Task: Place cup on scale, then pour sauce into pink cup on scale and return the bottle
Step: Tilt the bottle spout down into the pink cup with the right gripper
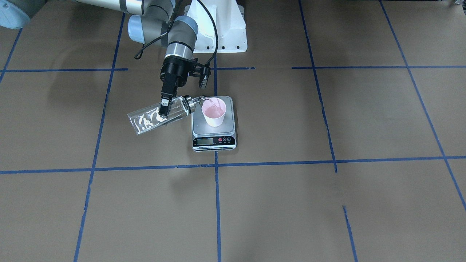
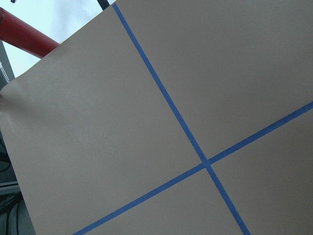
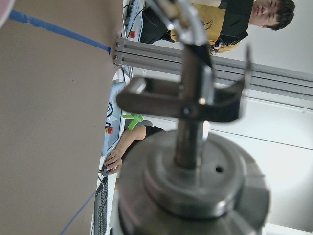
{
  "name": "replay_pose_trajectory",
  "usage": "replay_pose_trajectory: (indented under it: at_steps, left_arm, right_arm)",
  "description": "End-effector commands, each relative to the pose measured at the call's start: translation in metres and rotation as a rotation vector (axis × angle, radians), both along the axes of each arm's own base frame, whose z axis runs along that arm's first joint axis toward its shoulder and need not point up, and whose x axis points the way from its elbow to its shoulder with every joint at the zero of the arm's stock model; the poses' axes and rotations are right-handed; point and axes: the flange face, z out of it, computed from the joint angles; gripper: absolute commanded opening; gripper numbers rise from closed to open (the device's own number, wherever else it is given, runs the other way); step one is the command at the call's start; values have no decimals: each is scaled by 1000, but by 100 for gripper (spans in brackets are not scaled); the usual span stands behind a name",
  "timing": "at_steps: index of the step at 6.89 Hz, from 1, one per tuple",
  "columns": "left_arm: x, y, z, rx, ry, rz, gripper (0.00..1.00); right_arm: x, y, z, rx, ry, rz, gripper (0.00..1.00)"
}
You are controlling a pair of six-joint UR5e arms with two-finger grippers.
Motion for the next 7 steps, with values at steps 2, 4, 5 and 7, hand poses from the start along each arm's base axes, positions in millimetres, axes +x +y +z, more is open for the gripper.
replay_pose_trajectory:
  at_steps: [2, 4, 5, 7]
  left_arm:
    - [0, -1, -3, 4, 1, -1, 100]
    - [0, -2, -5, 9, 1, -1, 100]
    - [0, -2, -5, 9, 1, -1, 100]
    - [-1, -2, -10, 17, 1, -4, 100]
  right_arm:
    - [-1, 1, 0, -22, -65, -13, 0]
    - [-2, 1, 0, -31, -162, -8, 0]
    - [-4, 2, 2, -49, -240, -13, 0]
    - [-1, 3, 0, -49, -369, -39, 0]
